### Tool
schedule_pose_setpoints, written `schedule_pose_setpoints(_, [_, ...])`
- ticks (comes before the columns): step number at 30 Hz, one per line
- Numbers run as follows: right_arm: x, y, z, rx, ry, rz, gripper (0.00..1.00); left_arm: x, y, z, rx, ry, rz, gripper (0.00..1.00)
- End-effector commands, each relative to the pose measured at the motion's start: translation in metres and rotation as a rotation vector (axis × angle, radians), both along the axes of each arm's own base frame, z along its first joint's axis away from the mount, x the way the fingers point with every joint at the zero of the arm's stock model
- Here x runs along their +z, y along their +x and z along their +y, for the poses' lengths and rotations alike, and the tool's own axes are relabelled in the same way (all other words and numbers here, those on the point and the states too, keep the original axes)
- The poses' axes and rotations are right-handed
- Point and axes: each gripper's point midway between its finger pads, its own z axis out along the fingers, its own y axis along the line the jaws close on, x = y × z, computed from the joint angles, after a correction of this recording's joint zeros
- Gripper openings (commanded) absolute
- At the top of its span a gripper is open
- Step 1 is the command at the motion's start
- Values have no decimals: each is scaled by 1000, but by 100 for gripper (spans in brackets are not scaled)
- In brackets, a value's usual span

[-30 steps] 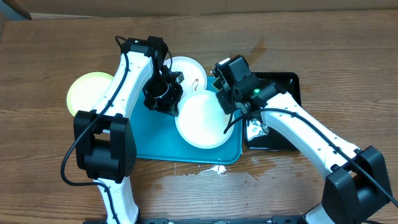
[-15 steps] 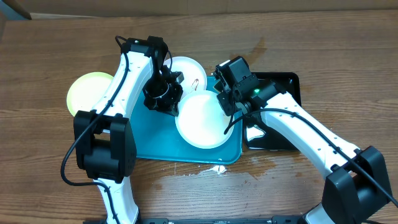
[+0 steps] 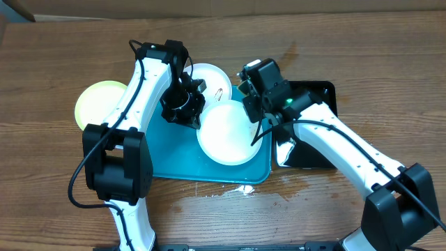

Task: Clean dirty plates on tray and stack at the side
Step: 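Move the sponge with the right gripper back to the black tray, then set the sponge down in the black tray and open the right gripper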

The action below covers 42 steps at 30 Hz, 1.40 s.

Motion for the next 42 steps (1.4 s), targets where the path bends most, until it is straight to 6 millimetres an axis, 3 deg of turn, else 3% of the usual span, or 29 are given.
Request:
schedule_pose_setpoints(1, [16,9,-12,-107,104,10,4,7,10,-1,-10,-18,-42,4])
schedule_pose_setpoints(5, [33,7,-13,-94,292,94,4,12,16,-2,-7,-22,-67,4])
schedule_pose_setpoints(7, [36,6,-25,-141,355,146,4,15,19,-3,-2,-23,-79,4])
schedule_pose_setpoints(18, [8,-10,-145,-495,316,345,8,19,35,-6,66,-26,-123,4])
schedule_pose_setpoints(22, [6,-14,-167,-555,318,367,10,18,37,-7,81,-25,-124,4])
schedule_pose_setpoints(27, [7,-16,-160,-535,351,386,10,19,34,-6,80,-22,-111,4])
schedule_pose_setpoints(35, [16,-28,-96,-255,395,403,12,20,17,-2,78,-3,-39,4])
schedule_pose_setpoints(42, [11,-33,-82,-220,316,389,12,24,-5,1,72,10,52,4])
